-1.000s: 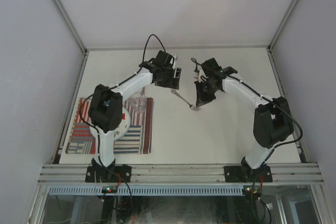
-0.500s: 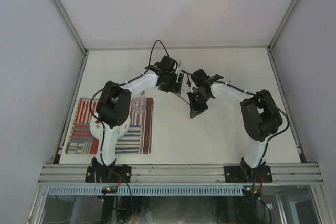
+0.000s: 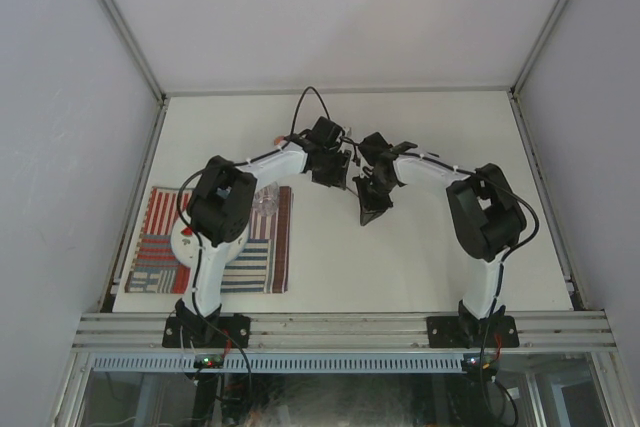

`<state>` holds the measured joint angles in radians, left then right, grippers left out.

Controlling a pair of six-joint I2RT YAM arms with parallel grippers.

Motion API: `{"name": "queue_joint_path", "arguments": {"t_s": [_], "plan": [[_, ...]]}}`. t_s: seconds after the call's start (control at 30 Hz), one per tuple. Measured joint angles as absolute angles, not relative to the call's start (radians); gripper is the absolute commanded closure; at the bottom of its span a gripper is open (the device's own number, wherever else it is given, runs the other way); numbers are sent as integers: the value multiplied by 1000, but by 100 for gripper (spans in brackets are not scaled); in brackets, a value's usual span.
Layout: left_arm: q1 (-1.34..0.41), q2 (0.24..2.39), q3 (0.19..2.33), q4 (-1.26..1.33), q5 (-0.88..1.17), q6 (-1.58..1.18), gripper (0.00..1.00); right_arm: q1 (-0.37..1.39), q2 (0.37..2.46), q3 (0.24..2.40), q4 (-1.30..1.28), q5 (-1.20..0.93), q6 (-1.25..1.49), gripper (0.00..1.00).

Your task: Set the dinner table for one person

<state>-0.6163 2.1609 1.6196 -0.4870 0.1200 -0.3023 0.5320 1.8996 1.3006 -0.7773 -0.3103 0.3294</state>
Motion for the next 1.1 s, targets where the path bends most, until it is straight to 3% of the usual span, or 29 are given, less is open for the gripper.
{"name": "queue_joint_path", "arguments": {"t_s": [0.7, 1.1], "plan": [[-625, 2041, 1431, -428, 133, -340, 49, 362, 1977, 1375, -783, -210, 297, 100], [-627, 1932, 1391, -459, 106, -340, 47, 271, 2123, 1576, -773, -166, 281, 100]]}}
